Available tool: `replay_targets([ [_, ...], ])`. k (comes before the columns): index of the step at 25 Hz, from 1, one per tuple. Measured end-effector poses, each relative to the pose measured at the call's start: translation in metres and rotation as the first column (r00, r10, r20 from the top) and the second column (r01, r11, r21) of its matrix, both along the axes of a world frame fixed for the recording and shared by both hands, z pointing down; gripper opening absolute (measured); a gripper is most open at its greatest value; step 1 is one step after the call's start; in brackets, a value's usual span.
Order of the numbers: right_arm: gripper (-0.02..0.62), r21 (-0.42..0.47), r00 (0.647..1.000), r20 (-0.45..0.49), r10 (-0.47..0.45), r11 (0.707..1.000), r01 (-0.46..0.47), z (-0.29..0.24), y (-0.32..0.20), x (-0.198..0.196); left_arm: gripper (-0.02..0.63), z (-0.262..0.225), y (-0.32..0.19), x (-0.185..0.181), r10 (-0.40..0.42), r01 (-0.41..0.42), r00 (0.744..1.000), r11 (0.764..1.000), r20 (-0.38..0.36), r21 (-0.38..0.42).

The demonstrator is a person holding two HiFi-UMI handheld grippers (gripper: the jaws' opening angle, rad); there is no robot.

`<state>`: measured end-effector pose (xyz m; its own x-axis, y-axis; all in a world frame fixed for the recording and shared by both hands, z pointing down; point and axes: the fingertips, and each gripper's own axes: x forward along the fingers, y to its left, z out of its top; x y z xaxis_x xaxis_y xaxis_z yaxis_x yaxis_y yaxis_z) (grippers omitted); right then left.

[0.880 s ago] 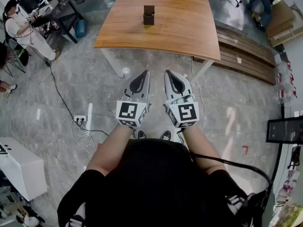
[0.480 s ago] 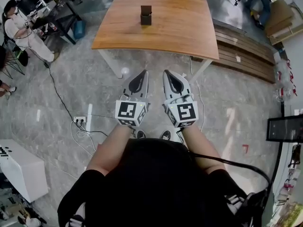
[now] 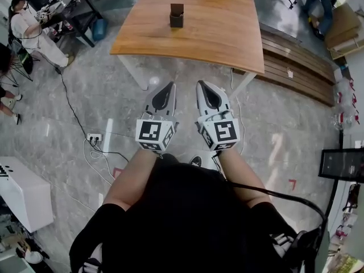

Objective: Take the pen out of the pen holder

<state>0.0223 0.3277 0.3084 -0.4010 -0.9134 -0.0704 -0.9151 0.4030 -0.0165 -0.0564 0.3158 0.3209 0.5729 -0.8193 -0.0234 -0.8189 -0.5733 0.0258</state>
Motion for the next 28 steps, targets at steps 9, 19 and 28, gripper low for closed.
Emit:
replay_targets([
  [9,0.014,-0.022,0.999,-0.025,-0.034,0.999,0.034,0.009,-0.028,0.025,0.000,0.015,-0.026,0.023,-0.035,0.035,0.999,0.999,-0.004,-0.041],
  [19,0.014,-0.097,0.997,-0.071,-0.035,0.995,0.028,0.053,-0.134,0.039,0.000,0.056,-0.144,0.035,-0.019,0.017,1.000,0.995,-0.020,-0.100],
  [28,0.014,-0.117,0.996,-0.086,-0.038,0.993,0.028,0.066,-0.296,0.016,0.000,0.068,-0.306,0.027,0.005,-0.005,1.000,0.996,0.007,-0.087],
])
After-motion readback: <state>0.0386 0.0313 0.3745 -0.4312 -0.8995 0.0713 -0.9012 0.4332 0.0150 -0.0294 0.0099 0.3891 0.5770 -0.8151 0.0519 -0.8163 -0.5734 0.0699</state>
